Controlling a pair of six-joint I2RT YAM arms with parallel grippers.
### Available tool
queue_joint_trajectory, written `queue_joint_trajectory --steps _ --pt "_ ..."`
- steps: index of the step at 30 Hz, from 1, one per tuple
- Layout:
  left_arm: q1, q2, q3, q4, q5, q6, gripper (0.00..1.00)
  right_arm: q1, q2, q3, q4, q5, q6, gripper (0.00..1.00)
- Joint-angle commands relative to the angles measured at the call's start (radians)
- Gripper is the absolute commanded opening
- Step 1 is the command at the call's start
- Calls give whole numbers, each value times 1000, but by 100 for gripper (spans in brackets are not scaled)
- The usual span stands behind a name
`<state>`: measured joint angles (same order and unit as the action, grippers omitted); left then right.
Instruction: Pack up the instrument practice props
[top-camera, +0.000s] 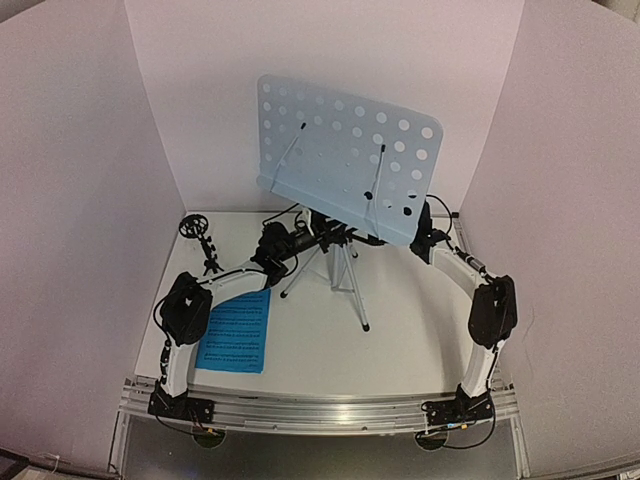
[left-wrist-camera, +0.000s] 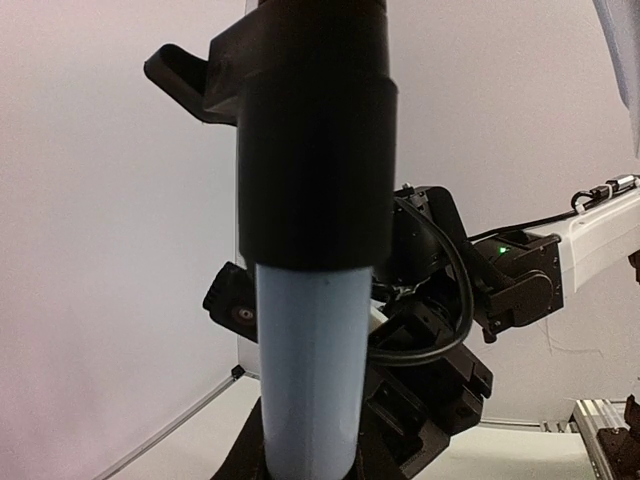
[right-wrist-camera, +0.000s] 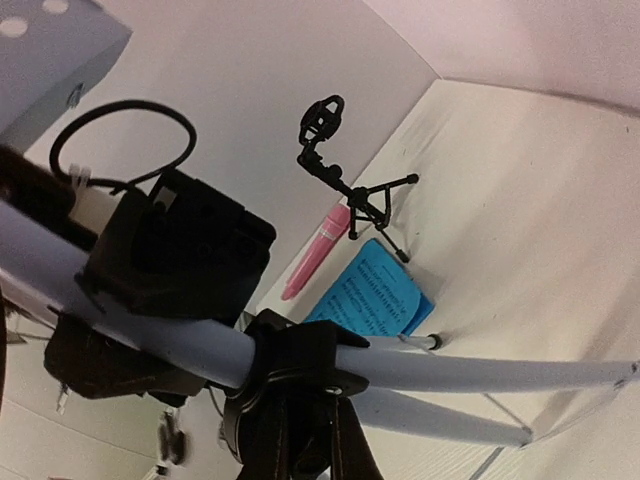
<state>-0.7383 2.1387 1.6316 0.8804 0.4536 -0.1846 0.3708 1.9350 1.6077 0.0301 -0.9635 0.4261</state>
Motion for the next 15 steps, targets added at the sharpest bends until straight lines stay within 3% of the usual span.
queue_joint_trajectory --steps 1,10,15 --pt "25 -38 63 -75 -46 -138 0 10 -38 -47 32 -63 -459 0" --pt "22 -18 91 -65 -53 -98 0 15 -77 -101 60 36 -1066 0" --pt "22 -18 84 -58 -54 -97 0 23 -79 -105 60 91 -1277 0"
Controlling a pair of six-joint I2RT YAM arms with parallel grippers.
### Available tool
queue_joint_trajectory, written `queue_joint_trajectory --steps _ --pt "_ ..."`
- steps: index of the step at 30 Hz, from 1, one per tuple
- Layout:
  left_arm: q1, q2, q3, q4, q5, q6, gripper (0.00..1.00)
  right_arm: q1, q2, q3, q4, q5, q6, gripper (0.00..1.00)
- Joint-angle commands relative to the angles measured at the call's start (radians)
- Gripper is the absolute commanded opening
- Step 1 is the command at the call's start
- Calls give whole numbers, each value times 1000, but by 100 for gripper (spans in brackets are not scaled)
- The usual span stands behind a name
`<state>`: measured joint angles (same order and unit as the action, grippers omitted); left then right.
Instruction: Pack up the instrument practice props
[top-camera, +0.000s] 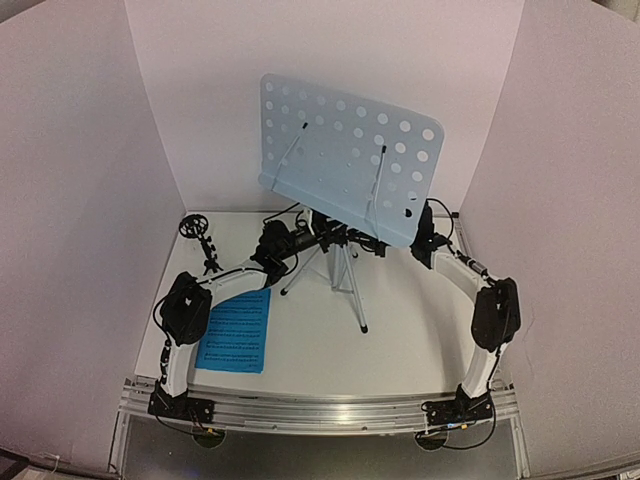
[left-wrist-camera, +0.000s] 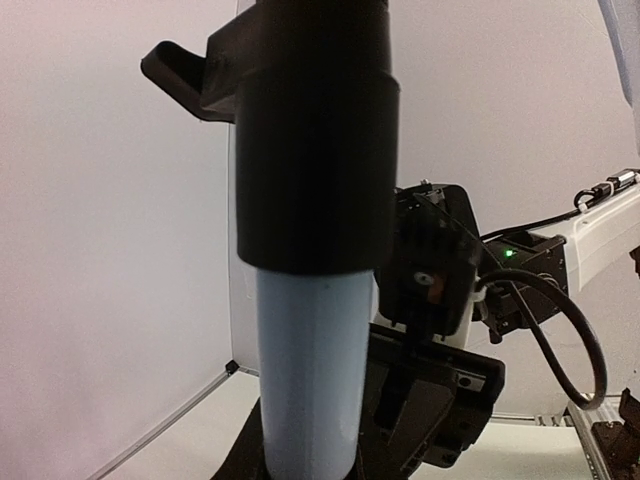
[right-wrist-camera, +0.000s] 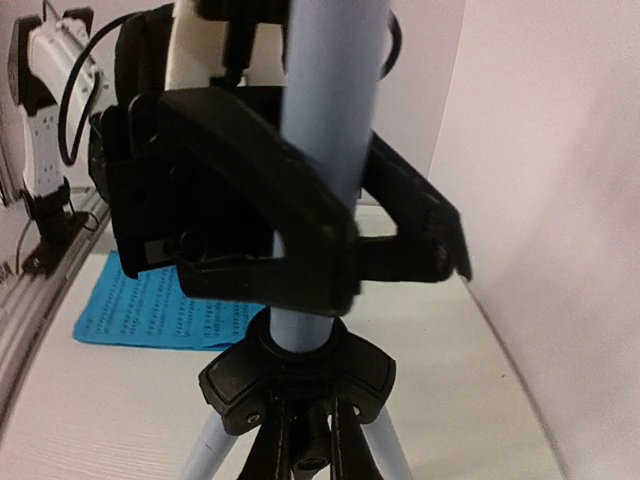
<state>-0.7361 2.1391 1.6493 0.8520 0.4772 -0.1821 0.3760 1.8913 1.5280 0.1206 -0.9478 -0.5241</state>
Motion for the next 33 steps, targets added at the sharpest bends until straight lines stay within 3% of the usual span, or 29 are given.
queue_joint_trajectory --steps 1,17,27,28,30,32,33 --pt "20 -18 63 -29 -77 -101 0 20 -40 -33 -30 89 -382 0" --pt "20 -18 51 -30 -60 -103 0 75 -98 -137 -45 526 -1220 0" --pt "20 -20 47 -34 -57 -108 0 77 -110 -161 42 627 -1354 0" --pt "20 -21 47 -35 -57 -108 0 76 -115 -162 43 622 -1328 6" --pt "20 -22 43 -34 -58 -107 0 76 -131 -168 45 606 -1254 30" --pt "20 -24 41 -35 -57 -104 0 76 -158 -180 47 590 -1099 48" --pt "20 -25 40 -34 -56 -103 0 76 -172 -187 47 585 -1019 66"
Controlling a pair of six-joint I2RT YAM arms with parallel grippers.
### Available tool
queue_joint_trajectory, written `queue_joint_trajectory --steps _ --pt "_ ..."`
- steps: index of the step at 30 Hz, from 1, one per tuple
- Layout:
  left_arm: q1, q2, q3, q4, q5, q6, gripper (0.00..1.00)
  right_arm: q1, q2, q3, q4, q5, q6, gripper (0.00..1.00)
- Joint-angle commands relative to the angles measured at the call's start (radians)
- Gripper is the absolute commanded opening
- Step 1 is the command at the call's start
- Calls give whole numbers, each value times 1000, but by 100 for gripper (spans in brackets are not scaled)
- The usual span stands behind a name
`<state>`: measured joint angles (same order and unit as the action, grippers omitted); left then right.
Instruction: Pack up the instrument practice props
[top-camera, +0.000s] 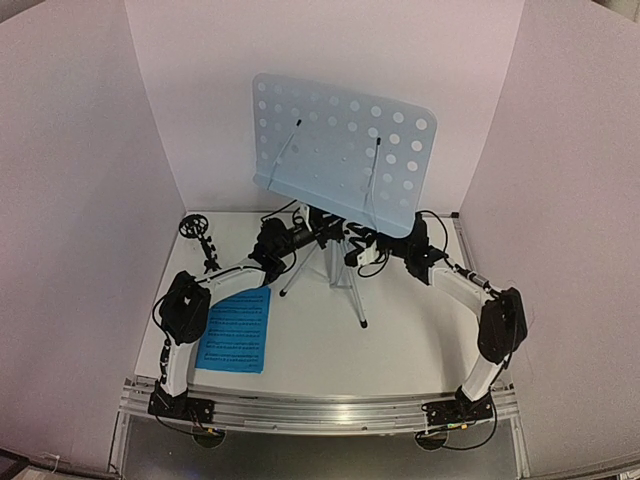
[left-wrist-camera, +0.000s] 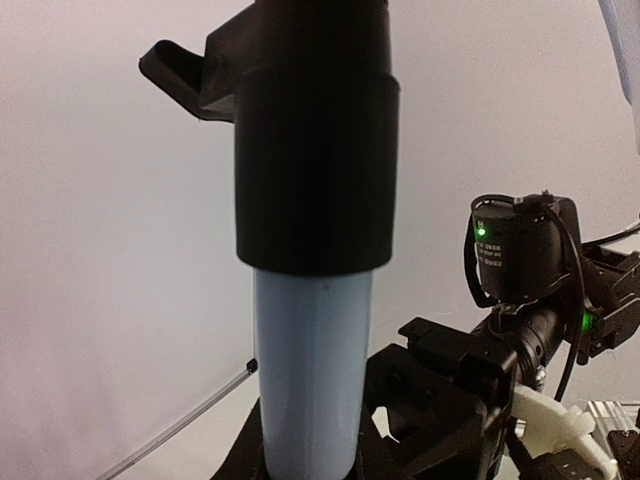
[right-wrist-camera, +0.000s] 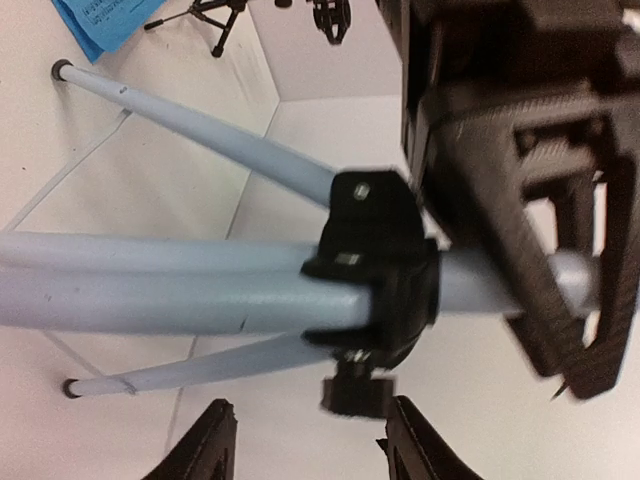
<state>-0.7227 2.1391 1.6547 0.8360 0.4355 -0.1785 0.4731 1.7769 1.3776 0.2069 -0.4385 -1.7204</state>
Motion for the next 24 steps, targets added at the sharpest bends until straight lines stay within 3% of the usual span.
queue_joint_trajectory --steps 1,6,9,12,14,17,21,24 --pt "6 -25 34 -18 -13 -107 0 -21 -70 -46 -37 72 253 89" --pt "6 -27 27 -15 -4 -105 0 -21 -140 -102 -35 47 716 94" --pt "5 -28 23 -15 -2 -99 0 -23 -162 -90 -54 90 1108 97" --pt "5 -31 18 -16 0 -95 0 -48 -134 32 -201 76 1576 98" --pt "3 -31 16 -15 -3 -93 0 -71 -82 138 -332 28 1875 92" --pt "3 -29 14 -13 -3 -86 0 -109 -10 213 -394 -110 2241 81" --pt "3 -28 11 -11 5 -72 0 -130 65 252 -392 -267 2602 66" --pt "3 -24 10 -6 7 -68 0 -127 101 276 -364 -368 2779 61"
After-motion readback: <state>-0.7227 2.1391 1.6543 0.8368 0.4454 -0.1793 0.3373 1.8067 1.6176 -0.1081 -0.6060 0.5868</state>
